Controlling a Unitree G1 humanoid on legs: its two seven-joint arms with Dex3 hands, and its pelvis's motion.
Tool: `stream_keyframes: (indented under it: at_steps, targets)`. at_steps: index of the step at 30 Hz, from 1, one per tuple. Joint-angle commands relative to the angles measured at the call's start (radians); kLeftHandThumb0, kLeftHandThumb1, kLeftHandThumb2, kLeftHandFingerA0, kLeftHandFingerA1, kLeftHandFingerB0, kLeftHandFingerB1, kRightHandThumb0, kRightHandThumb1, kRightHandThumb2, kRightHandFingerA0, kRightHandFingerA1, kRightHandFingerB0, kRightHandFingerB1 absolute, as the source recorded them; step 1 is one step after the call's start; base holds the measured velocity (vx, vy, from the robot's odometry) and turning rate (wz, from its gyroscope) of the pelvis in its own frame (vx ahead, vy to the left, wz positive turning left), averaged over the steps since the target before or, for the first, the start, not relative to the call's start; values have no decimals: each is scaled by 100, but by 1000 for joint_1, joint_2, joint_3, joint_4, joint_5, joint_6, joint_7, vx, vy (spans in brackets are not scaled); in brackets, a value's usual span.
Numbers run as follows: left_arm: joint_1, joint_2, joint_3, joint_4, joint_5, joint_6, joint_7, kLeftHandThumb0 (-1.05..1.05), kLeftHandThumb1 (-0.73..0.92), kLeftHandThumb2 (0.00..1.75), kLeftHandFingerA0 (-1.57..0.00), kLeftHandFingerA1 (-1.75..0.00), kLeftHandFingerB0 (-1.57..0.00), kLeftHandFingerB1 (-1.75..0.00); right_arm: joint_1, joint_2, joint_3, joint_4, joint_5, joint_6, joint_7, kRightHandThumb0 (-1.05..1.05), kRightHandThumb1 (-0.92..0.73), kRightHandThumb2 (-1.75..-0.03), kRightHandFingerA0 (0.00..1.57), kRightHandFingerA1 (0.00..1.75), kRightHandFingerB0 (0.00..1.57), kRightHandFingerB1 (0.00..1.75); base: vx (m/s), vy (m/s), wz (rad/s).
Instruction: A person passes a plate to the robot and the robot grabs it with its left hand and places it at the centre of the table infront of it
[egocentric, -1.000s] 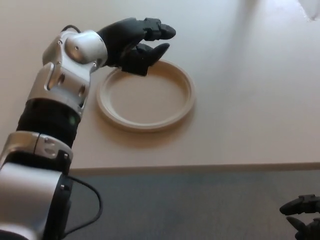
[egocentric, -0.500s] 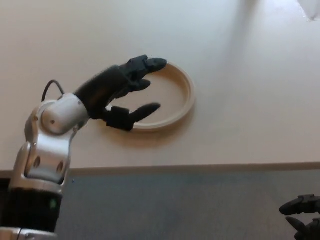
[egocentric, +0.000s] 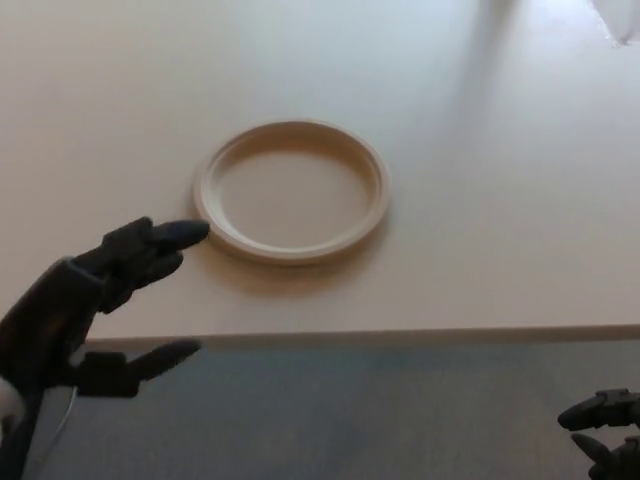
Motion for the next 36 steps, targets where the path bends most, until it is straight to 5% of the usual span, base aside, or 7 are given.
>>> stream_keyframes:
  at_steps: [1, 10, 18, 23, 24, 27, 36]
  targets:
    - [524, 172, 347, -565, -836, -279, -437, -42, 56, 57, -20, -30, -11, -35, 1, -22, -5, 23, -5, 35, 9, -62, -74, -62, 73, 66, 54, 53, 0, 0, 0]
    - [629, 217, 56, -23, 54, -539, -97, -32, 56, 62, -16, -36, -12, -35, 52, -6, -7, 23, 1, 23, 4, -62, -75, -62, 71, 67, 55, 55, 0, 0, 0]
    - [387, 281, -80, 463, 266, -446, 251, -13, 53, 100, -2, -46, -11, -48, 91, -2, -13, 28, 0, 9, -46, -60, -75, -62, 74, 73, 50, 51, 0, 0, 0]
    - [308, 332, -148, 553, 341, -349, 341, -19, 69, 71, -12, -36, -19, -38, 107, -8, -32, 26, 13, 15, -69, -60, -74, -63, 74, 74, 48, 51, 0, 0, 0]
    - [272, 352, -181, 578, 382, -287, 365, -16, 52, 99, 0, -47, -10, -49, 109, -7, -34, 25, 15, 17, -67, -61, -74, -62, 73, 73, 50, 51, 0, 0, 0]
    - [168, 385, -249, 732, 404, -251, 401, -20, 71, 63, -24, -41, -24, -35, 135, -2, -37, 22, 18, 6, -73, -62, -73, -62, 73, 75, 51, 52, 0, 0, 0]
    - [-73, 369, -407, 1199, 421, -145, 545, -24, 65, 61, -81, -84, -25, -32, 192, 0, -25, 25, 7, -6, -75, -62, -74, -62, 75, 76, 47, 51, 0, 0, 0]
